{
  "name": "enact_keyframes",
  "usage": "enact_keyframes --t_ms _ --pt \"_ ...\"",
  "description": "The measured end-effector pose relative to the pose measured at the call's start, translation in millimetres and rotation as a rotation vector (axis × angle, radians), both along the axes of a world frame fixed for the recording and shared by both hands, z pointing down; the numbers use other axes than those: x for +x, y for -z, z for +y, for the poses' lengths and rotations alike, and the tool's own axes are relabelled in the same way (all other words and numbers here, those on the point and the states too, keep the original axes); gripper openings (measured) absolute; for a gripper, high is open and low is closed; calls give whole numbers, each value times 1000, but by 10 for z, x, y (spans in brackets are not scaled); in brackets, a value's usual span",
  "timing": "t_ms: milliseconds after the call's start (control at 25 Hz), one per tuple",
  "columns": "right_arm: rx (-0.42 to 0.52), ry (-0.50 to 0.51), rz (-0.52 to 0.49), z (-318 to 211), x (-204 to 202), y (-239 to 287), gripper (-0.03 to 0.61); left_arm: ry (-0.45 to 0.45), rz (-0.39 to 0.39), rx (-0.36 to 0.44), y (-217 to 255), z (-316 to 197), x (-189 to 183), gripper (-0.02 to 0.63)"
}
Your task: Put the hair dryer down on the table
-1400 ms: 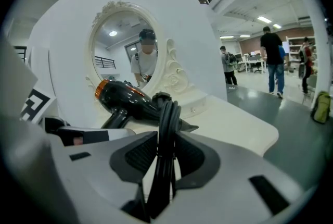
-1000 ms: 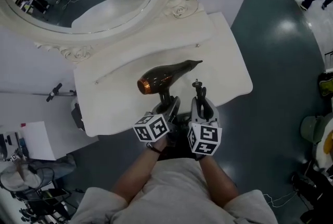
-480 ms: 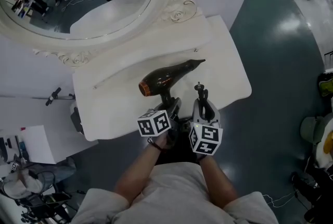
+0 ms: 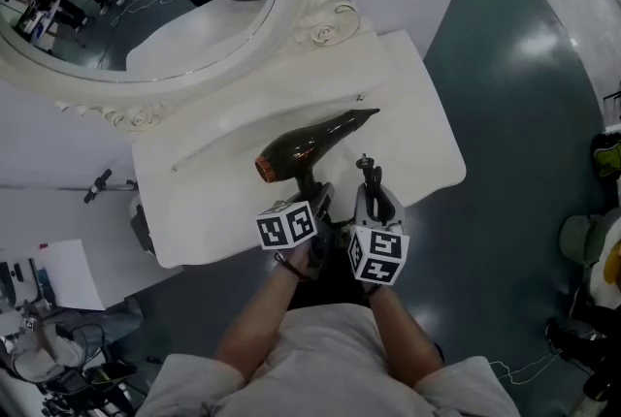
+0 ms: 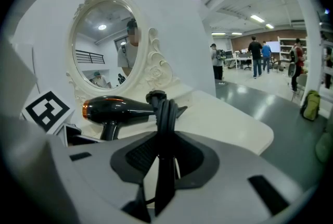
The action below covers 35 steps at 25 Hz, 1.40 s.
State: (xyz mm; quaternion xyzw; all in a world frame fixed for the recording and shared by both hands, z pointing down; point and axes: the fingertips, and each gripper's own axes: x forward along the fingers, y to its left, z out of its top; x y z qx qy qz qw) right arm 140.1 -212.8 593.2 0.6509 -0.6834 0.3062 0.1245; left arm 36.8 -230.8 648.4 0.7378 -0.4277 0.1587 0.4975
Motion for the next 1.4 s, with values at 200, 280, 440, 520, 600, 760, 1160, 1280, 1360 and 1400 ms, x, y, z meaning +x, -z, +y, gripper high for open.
enact_keyframes --t_ms 200,280,440,520,600,760,1160,1280,1360,1400 --pt "-16 6 -2 -33 -23 -70 100 -22 -42 -23 -80 -18 -4 107" --pt "-23 10 -4 -52 -35 -103 100 -30 -55 -27 -112 -33 -5 107" --pt "-26 16 3 -95 -52 -124 100 -30 -67 -40 -178 -80 -12 107" --pt "-24 15 9 -113 -48 -132 100 -27 -47 -50 -194 -85 14 107" --pt "-28 11 11 -130 -43 -157 100 -28 -47 -62 -229 -73 13 107" --pt "-32 13 13 -165 -75 -201 100 -20 -65 -81 -314 -67 -38 114" --pt "-30 31 11 -166 -147 -211 100 -30 -114 -91 -372 -145 -116 115" --pt "-25 29 10 -176 -124 -198 100 -32 -122 -88 -372 -170 -95 115" --pt "-22 25 8 -181 -102 -196 100 -30 -122 -91 -378 -168 -77 117" --pt "-23 24 7 -181 -92 -197 100 -28 -121 -93 -383 -160 -68 117"
